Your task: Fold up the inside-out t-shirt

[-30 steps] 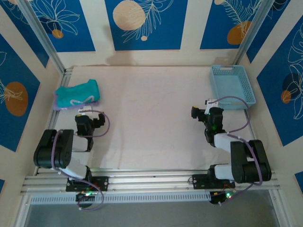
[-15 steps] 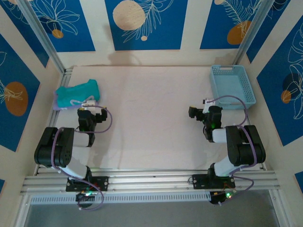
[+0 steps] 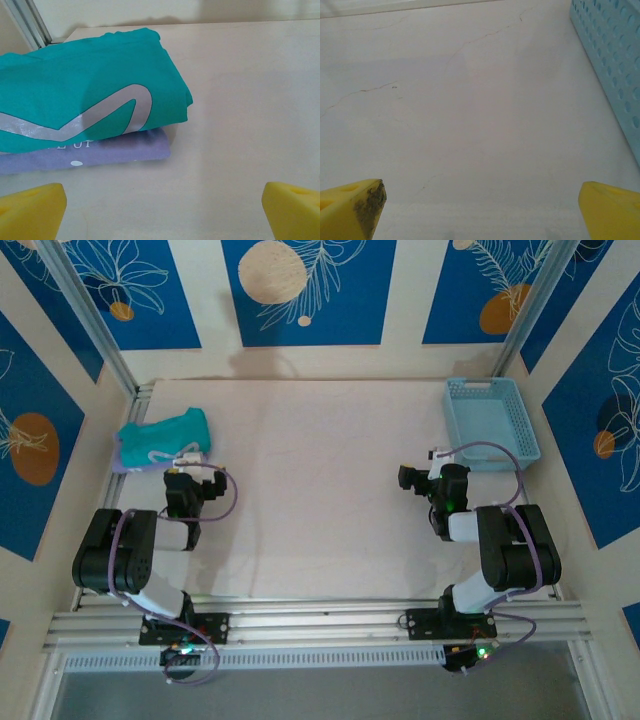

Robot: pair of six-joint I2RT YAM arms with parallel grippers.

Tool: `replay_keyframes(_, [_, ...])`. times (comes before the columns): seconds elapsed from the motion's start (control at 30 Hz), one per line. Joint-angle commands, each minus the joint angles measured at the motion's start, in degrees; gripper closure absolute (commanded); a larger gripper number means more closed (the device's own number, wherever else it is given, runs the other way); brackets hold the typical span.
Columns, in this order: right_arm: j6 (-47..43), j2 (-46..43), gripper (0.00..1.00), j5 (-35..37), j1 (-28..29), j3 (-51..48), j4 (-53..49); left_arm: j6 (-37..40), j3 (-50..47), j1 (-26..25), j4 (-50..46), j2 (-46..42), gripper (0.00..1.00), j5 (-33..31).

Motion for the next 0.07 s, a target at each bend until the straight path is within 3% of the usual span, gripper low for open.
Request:
replay_keyframes(0.0, [-0.3,-0.12,0.01,-0.37,0.25,1.2,2.1,1.04,0.33,-0.55,0.59,-0.01,0.0,0.25])
replay_keyframes(0.03, [-0.3,-0.21,0.01,-0.37,0.26,1.14,2.12,1.04,0.33,-0.53,0.57,-0.02,0.0,0.25])
